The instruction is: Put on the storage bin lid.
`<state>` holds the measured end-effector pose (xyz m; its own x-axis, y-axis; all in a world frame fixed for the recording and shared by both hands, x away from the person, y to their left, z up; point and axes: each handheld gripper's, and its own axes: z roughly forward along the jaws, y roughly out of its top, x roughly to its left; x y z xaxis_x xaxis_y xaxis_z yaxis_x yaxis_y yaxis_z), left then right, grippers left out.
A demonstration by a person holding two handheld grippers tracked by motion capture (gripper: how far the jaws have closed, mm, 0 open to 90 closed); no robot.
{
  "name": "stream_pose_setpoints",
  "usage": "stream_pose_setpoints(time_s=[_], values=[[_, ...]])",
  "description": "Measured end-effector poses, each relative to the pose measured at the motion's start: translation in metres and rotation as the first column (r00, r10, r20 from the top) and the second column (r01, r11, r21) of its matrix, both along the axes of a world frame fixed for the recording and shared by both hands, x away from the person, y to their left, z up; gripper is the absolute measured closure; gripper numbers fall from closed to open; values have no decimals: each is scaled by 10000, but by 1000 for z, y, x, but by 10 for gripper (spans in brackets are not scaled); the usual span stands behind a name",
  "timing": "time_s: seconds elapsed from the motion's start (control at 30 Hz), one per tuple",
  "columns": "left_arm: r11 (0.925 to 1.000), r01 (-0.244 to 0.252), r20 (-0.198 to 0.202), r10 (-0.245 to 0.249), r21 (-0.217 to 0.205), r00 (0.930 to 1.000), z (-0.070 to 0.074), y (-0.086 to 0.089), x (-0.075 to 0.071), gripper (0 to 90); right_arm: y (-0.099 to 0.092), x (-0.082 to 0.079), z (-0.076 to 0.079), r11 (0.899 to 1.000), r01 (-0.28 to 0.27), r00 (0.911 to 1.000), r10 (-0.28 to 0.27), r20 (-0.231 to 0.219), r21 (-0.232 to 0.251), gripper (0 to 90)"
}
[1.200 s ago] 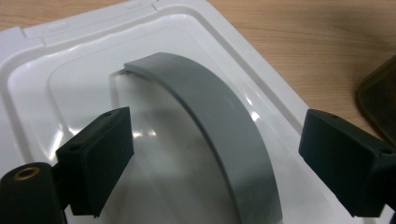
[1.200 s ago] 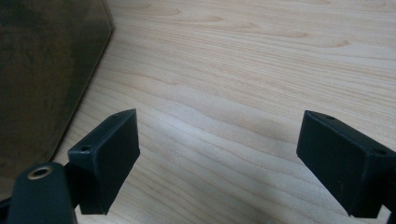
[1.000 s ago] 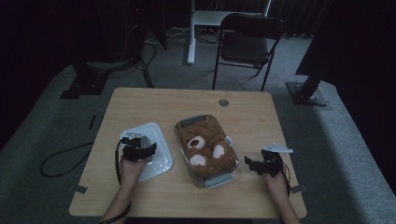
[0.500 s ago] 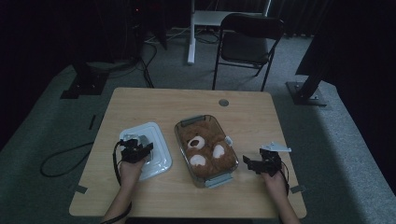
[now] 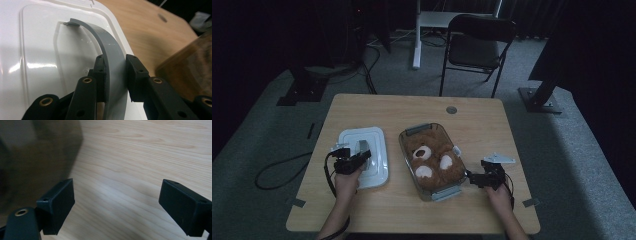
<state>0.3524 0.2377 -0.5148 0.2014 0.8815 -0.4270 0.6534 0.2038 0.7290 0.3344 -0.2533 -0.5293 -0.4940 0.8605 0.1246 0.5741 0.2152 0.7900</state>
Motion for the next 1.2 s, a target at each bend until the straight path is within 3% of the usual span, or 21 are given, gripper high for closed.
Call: stream_pose_setpoints(time_s=[0.27, 0.43, 0.6, 0.7, 0.97, 1.13, 1.2], values=[[9991, 246, 661, -222, -348, 9976, 30, 1, -17, 731, 14, -5, 1, 9942, -961, 9950, 972, -227, 474, 131], [9974, 466, 1112, -403, -543, 9930, 52, -1, -28, 732, 19, -7, -1, 9927, -1083, 9932, 1104, -383, 528, 130], [9939, 980, 1566, -890, -507, 9836, 72, -11, -38, 732, 27, -11, -2, 9907, -1245, 9916, 1261, -280, 545, 130], [9885, 1341, 1714, -1206, -694, 9778, 81, -17, -42, 731, 35, -14, -1, 9914, -1242, 9922, 1246, -91, 406, 130], [9699, 2098, 1989, -1830, -1235, 9628, 98, -31, -50, 732, 53, -18, -1, 9860, -1624, 9866, 1629, -105, 377, 130], [9583, 2614, 2291, -2304, -1154, 9457, 111, -43, -56, 732, 65, -19, 1, 9828, -1812, 9834, 1813, 0, 359, 130], [9500, 2862, 2361, -2517, -1248, 9386, 114, -50, -58, 733, 69, -19, 2, 9812, -1901, 9818, 1901, 8, 324, 130]])
